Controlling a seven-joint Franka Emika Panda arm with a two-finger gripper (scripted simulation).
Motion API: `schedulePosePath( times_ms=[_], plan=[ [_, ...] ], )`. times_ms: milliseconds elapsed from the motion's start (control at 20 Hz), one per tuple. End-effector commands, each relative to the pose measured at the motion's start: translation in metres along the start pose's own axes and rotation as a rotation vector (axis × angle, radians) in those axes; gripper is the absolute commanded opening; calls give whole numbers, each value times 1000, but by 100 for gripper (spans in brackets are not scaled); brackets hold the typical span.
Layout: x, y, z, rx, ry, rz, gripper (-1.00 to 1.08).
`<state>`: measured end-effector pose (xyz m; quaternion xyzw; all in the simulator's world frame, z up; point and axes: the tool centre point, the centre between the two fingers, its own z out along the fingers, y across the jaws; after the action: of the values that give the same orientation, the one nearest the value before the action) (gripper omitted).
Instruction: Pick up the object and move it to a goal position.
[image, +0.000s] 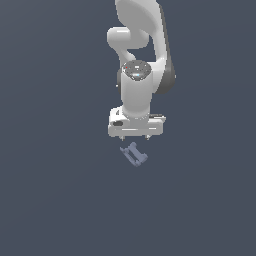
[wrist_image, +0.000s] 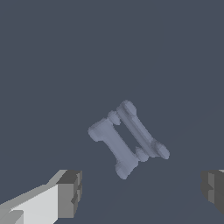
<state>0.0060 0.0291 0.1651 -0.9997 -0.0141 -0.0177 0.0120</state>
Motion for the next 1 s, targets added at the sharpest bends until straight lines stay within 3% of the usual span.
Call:
schedulePosePath(
  times_ms=[0, 500, 950],
  plan=[
    [0, 0, 0, 0, 0, 0, 100],
    [1, 2, 14, -8, -7, -98, 100],
    [1, 5, 47, -17, -24, -320, 100]
  ],
)
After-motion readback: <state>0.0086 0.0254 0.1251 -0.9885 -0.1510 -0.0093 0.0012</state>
